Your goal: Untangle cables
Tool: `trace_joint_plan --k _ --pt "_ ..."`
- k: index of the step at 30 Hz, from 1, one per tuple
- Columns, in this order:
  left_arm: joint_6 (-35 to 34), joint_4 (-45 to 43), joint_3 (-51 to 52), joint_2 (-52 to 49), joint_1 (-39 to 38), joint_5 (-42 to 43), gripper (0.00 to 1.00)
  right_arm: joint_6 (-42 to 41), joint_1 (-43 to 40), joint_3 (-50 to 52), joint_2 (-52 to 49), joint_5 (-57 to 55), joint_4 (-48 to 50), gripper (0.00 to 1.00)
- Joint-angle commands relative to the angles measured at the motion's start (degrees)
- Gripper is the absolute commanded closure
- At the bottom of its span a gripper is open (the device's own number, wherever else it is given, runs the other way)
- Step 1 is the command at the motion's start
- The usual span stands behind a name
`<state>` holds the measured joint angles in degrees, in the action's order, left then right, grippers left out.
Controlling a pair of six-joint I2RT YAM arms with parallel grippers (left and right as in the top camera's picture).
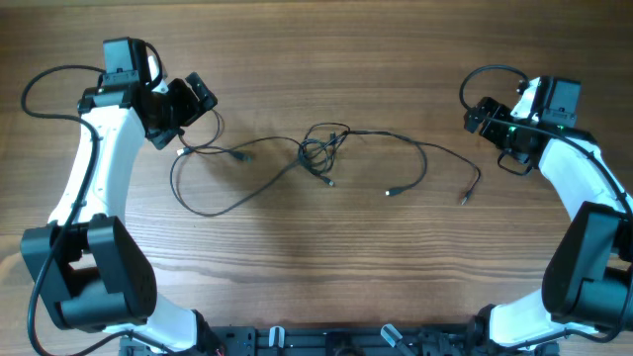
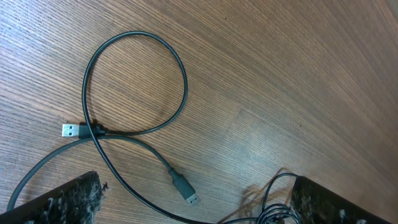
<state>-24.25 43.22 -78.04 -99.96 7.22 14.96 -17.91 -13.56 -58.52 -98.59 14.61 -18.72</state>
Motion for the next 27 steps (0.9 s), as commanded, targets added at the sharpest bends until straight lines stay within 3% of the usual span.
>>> trace_joint_plan --k 1,22,24,27 --pt "0.9 -0.1 0.3 1.2 0.0 1.0 0.0 -0.5 -0.2 0.0 -0.8 0.9 0.3 0.0" --pt "0.9 -0.2 0.3 1.2 0.1 0.9 0.0 -0.7 -0.2 0.0 -0.8 1.0 0.4 0.0" --pt "0.9 -0.2 0.3 1.2 0.1 0.9 0.0 -3.4 -0.2 0.0 -0.8 1.0 0.8 0.0" --pt "0.9 -0.1 0.3 1.2 0.2 0.9 0.0 -14.1 -0.2 0.0 -0.8 0.9 0.7 0.0"
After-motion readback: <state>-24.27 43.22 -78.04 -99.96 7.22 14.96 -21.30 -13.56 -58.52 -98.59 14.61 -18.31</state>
